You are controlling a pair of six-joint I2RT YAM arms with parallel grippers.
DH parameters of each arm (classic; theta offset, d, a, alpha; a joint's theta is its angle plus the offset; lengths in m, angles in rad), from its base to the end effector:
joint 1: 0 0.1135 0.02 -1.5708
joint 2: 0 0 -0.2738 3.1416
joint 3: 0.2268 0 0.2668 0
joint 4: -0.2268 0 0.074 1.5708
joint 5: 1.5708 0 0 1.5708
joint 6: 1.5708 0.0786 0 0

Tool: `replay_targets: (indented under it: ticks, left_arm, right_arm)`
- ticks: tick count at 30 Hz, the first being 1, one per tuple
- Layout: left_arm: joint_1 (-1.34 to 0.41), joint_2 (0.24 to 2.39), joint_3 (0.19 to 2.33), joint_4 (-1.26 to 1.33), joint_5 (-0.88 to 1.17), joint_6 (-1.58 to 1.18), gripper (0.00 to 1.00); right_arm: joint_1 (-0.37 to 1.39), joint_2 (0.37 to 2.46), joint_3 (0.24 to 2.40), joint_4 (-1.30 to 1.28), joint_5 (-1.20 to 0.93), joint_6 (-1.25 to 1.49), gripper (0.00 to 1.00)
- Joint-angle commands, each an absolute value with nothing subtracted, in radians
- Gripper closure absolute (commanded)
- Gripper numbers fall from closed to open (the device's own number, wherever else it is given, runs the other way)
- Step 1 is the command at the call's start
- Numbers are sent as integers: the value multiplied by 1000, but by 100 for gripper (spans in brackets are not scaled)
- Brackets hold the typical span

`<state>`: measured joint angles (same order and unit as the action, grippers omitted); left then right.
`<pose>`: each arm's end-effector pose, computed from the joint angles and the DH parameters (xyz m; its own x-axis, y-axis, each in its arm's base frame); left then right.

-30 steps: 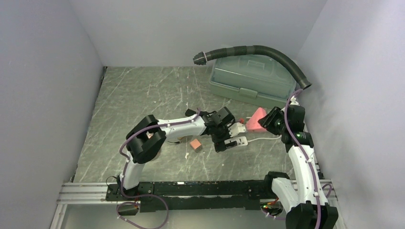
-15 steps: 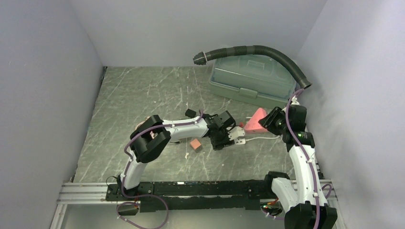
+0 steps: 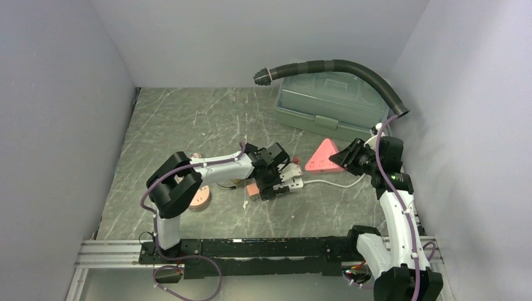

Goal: Insert the plug
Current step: Move the socket to the center of the board, then insert the plug into the socket.

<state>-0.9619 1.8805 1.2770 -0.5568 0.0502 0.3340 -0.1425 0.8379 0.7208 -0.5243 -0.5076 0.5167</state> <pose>0.2326 -0.3405 0.1363 -0.2231 0.8925 -0.3921 0.9567 0.2776 0.0874 0.2196 0.0071 0.2608 -0.6441 0.5286 -0.5530 0.0653 0.7582 0.6487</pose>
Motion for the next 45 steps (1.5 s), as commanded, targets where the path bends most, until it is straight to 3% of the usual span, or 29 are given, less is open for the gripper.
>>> replay_targets:
  ticks: [1, 8, 15, 23, 45]
  left_arm:
    - [-943, 1775, 1348, -583, 73, 356, 0]
    - [-870, 1603, 1423, -627, 285, 375, 0]
    - [-855, 1446, 1301, -592, 431, 618, 0]
    - [-835, 1515, 1345, -585, 440, 628, 1]
    - [-820, 1583, 1342, -638, 526, 707, 0]
  right_arm:
    - [-144, 836, 772, -527, -644, 525, 100]
    - [-143, 860, 726, -494, -864, 712, 100]
    - [-94, 825, 672, -544, -912, 823, 100]
    - [81, 856, 545, -381, -909, 1009, 100]
    - [5, 997, 434, -258, -1014, 868, 100]
